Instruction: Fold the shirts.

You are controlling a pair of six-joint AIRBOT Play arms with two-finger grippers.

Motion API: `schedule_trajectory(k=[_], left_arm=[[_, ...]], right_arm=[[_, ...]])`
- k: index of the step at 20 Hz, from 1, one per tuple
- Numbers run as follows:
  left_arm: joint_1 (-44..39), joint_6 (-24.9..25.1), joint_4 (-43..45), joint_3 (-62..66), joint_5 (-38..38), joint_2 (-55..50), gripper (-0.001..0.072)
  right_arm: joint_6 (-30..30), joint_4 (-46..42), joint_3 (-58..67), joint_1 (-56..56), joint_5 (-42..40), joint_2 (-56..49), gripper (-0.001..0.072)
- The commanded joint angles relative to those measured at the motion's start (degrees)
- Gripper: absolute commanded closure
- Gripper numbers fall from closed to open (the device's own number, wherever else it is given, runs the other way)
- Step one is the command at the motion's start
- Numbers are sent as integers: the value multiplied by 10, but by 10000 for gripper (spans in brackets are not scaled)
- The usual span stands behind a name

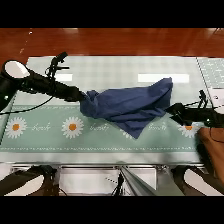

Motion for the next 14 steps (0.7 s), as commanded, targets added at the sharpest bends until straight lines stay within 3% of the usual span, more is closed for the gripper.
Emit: schedule_trajectory(k=[1, 5, 6, 7, 8, 10, 14], left_arm=[[0, 0, 0, 0, 0, 0, 683], [0, 0, 0, 0, 0, 0, 682], [0, 0, 0, 0, 0, 0, 682], [0, 0, 0, 0, 0, 0, 683], [2, 0, 2, 0, 0, 0, 683], [13, 0, 2, 8, 0, 7, 683], [40, -1, 16, 91, 7, 47, 684]], right_arm=[[7, 51, -35, 54, -120, 3, 117], [29, 99, -35, 130, -179, -51, 141], [29, 116, -35, 143, -191, -61, 298], [29, 134, -34, 147, -204, -61, 557], [29, 146, -29, 142, -204, -53, 680], [-2, 143, 7, 118, -176, -16, 681], [-46, 143, 143, 48, -32, 106, 682]])
